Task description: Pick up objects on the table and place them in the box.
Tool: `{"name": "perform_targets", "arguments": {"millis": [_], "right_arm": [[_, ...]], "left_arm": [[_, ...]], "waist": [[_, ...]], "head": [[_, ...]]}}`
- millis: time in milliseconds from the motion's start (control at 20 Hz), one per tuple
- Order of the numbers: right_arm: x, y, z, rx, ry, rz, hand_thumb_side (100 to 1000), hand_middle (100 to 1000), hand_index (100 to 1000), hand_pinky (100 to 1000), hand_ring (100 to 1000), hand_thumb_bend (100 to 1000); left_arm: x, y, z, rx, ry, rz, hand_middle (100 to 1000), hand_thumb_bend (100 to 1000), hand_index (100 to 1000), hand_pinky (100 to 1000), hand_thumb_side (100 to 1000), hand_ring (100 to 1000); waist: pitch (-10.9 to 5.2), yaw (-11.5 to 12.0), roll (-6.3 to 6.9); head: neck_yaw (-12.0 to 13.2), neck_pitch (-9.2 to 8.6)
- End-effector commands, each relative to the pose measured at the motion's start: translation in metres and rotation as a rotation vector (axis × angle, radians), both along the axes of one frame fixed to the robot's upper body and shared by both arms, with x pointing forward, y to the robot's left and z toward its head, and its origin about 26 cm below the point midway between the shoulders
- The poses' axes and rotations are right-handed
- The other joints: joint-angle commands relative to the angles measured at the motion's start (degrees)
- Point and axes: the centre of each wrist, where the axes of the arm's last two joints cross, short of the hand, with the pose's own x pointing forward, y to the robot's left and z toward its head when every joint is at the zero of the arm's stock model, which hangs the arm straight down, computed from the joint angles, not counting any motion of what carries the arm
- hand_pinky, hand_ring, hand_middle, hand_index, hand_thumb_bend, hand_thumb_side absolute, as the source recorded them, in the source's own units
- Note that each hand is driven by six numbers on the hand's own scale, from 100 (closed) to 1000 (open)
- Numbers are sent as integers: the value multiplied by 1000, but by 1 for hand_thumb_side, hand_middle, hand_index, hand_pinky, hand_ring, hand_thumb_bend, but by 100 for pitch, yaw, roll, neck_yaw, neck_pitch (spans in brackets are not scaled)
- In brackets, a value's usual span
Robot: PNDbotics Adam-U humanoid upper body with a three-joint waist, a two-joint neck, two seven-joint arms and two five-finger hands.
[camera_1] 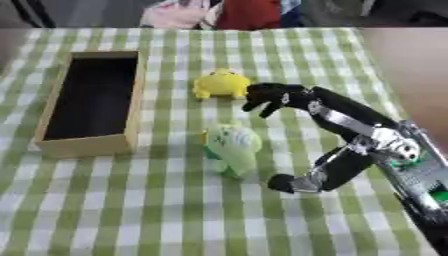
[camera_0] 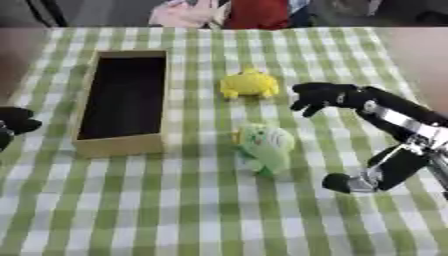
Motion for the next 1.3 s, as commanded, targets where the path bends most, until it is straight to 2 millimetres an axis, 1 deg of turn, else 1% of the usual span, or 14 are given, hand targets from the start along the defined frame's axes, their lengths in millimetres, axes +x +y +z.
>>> {"name": "perform_targets", "arguments": {"millis": [50,250,450,500,550,900,1300], "right_arm": [[5,-1,8,-73,-32,8,385,828,966,750,1000,497],[14,6,7,-133,-42,24,410,831,966,749,1000,507],[26,10,1,-169,-38,22,429,833,966,749,1000,504],[30,10,-1,-177,-35,16,368,833,966,749,1000,454],[33,10,-4,-184,-32,9,440,834,966,749,1000,504],[54,14,-15,-213,-49,-34,447,837,966,749,1000,525],[68,20,-24,-235,-89,-65,447,835,961,746,1000,534]], "left_arm": [[0,2,9,25,-26,-10,648,100,711,779,934,669],[0,1,9,26,-25,-15,649,100,711,779,934,669],[1,1,9,27,-23,-19,649,100,711,779,934,669],[1,1,9,27,-23,-19,648,100,711,779,935,669],[1,0,9,27,-23,-20,649,100,711,779,935,669],[1,-1,8,27,-21,-24,649,100,711,779,935,670],[1,-1,8,27,-21,-29,649,100,711,779,935,669]], "waist": [[-100,14,-6],[-103,33,-15],[-104,58,-16],[-105,64,-17],[-103,69,-17],[-104,84,-4],[-100,117,4]], "head": [[-18,31],[-30,38],[-41,48],[-43,52],[-42,52],[-62,65],[-98,72]]}}
